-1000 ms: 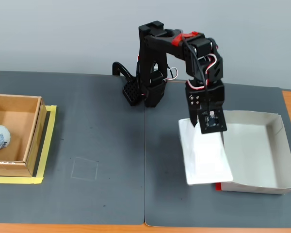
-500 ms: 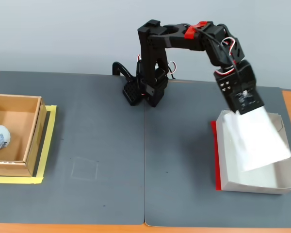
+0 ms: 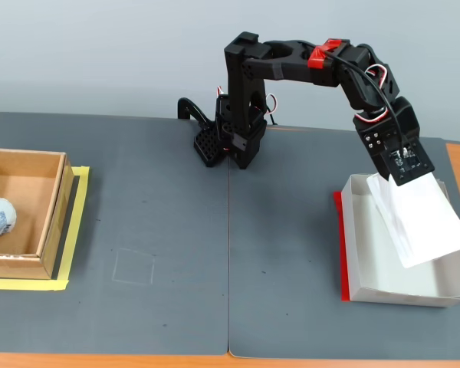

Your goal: Pick the sandwich and put it in the gray box

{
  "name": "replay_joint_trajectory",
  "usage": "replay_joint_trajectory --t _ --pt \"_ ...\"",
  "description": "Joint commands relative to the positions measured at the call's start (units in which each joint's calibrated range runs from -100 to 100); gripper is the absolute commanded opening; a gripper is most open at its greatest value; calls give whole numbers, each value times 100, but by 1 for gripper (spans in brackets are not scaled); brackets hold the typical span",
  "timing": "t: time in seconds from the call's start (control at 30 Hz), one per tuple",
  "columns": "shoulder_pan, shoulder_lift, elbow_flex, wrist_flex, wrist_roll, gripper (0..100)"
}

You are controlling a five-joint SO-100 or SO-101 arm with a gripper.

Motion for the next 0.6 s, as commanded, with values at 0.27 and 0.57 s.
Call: replay_joint_trajectory --t 0.27,0.57 --pt "8 -103 59 -124 30 28" --pt "38 -103 77 -272 35 28"
